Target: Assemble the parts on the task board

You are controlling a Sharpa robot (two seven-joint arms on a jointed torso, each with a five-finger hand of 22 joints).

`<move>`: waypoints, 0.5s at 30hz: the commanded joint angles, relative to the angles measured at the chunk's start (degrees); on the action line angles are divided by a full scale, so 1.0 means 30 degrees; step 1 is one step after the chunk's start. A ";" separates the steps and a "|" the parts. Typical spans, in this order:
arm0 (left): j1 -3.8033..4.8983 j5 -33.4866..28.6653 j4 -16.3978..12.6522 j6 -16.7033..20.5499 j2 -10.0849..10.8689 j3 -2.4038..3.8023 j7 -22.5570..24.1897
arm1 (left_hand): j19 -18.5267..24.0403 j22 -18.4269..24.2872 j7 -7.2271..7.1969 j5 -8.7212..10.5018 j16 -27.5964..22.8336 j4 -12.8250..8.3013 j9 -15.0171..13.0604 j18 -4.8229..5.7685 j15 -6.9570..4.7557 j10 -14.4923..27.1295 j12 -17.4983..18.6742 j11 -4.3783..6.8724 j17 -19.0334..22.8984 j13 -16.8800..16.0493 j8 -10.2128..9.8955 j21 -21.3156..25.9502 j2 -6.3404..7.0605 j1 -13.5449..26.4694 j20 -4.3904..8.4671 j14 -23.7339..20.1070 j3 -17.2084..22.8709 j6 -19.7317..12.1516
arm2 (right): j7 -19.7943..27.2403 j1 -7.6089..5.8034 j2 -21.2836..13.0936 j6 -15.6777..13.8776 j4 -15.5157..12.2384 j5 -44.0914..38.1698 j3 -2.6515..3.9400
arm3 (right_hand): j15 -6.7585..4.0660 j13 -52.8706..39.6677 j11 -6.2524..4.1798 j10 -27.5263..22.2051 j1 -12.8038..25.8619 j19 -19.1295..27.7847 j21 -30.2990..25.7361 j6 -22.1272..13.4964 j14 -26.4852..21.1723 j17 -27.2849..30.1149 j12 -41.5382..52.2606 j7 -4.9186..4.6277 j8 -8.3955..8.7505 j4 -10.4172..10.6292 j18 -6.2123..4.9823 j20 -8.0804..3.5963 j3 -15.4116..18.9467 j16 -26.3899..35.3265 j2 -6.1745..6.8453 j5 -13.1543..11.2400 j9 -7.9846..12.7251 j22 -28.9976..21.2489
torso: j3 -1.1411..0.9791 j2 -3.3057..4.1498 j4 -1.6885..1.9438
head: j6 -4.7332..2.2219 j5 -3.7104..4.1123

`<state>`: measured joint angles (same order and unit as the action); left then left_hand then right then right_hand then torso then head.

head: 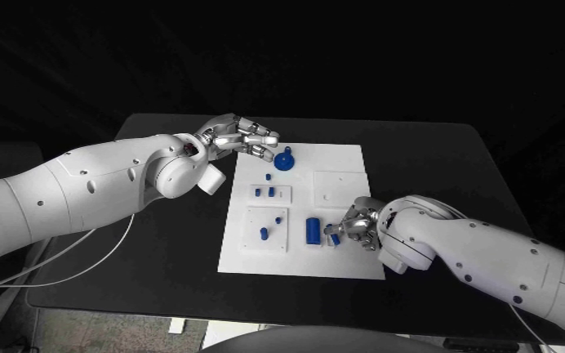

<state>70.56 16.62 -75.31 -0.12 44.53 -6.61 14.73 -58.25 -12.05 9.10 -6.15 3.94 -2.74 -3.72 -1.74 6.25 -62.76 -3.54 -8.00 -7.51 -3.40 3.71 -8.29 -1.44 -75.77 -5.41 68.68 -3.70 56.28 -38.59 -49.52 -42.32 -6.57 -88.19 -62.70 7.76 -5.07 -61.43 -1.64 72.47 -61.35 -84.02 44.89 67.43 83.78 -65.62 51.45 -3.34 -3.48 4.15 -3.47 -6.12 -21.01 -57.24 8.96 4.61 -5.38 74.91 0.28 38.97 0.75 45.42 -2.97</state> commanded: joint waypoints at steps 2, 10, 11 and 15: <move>0.0004 0.0045 -0.0019 -0.0274 0.0000 0.0010 0.0069 | 0.0129 0.0032 -0.0006 -0.0042 -0.0039 0.0121 -0.0003 -0.0229 0.0038 0.0125 0.0032 0.0002 -0.0009 -0.0024 0.0013 -0.0070 -0.0010 0.0144 0.0004 -0.0085 -0.0037 -0.0168 | 0.0122 0.0097 -0.0067 0.0647 -0.0258 -0.0323 -0.0069 | -0.0032 0.0041 -0.0006 0.0041 0.0256 -0.1082 -0.0079 0.0147 0.0021 0.0032 0.0025 -0.0014 -0.0060 0.0329 -0.0056 -0.0104 -0.0005 0.0044 0.0186 -0.0205 -0.0080 0.1827 | -0.0007 0.0005 -0.0004 | 0.0010 -0.0037; 0.0004 0.0048 -0.0006 -0.0269 0.0023 0.0010 0.0065 | 0.0142 0.0104 -0.0003 -0.0045 -0.0039 0.0167 -0.0005 -0.0234 0.0042 0.0124 0.0028 0.0002 -0.0010 -0.0026 0.0018 -0.0128 -0.0032 0.0136 0.0003 -0.0092 -0.0043 -0.0161 | 0.0186 0.0098 -0.0353 0.0662 -0.0680 -0.0476 -0.0069 | -0.0043 0.0050 -0.0020 0.0066 0.0515 -0.1085 -0.0109 0.0212 0.0030 0.0051 0.0038 0.0012 -0.0067 0.0641 -0.0058 -0.0110 -0.0227 0.0058 0.0121 -0.0177 -0.0141 0.1815 | -0.0005 0.0003 0.0004 | 0.0024 -0.0052; 0.0004 0.0048 -0.0005 -0.0270 0.0024 0.0010 0.0065 | 0.0142 0.0104 -0.0003 -0.0045 -0.0039 0.0167 -0.0005 -0.0234 0.0042 0.0124 0.0028 0.0002 -0.0010 -0.0026 0.0018 -0.0128 -0.0032 0.0136 0.0003 -0.0092 -0.0043 -0.0161 | 0.0184 0.0098 -0.0382 0.0668 -0.0726 -0.0495 -0.0069 | -0.0044 0.0051 -0.0020 0.0066 0.0517 -0.1085 -0.0109 0.0213 0.0031 0.0051 0.0038 0.0012 -0.0067 0.0642 -0.0058 -0.0110 -0.0229 0.0057 0.0119 -0.0176 -0.0141 0.1815 | -0.0004 0.0007 -0.0001 | 0.0027 -0.0055; 0.0004 0.0048 0.0000 -0.0267 0.0026 0.0009 0.0066 | 0.0142 0.0104 -0.0003 -0.0045 -0.0039 0.0167 -0.0005 -0.0234 0.0042 0.0124 0.0028 0.0002 -0.0010 -0.0026 0.0018 -0.0128 -0.0032 0.0136 0.0003 -0.0092 -0.0043 -0.0161 | 0.0169 0.0098 -0.0483 0.0711 -0.0861 -0.0548 -0.0068 | -0.0052 0.0036 -0.0035 0.0091 0.0573 -0.1090 -0.0078 0.0274 0.0032 0.0049 0.0066 0.0035 -0.0069 0.0674 -0.0051 -0.0119 -0.0324 0.0050 0.0029 -0.0127 -0.0163 0.1823 | 0.0000 0.0009 -0.0009 | 0.0039 -0.0055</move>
<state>70.56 16.67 -75.23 -0.14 44.65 -6.61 14.61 -58.25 -11.79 9.10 -6.15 3.94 -2.51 -3.72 -1.74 6.25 -62.76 -3.53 -8.00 -7.50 -3.40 3.71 -8.29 -1.44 -75.77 -5.41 68.68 -3.93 56.28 -38.53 -49.28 -43.74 -5.81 -90.52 -63.61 7.56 -5.07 -61.28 -1.64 72.47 -60.26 -84.02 44.89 67.92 83.78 -65.51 51.45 -3.17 -3.43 6.01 -3.47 -6.12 -21.92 -57.24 9.13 4.22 -5.82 74.90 0.27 38.98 0.74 45.52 -3.12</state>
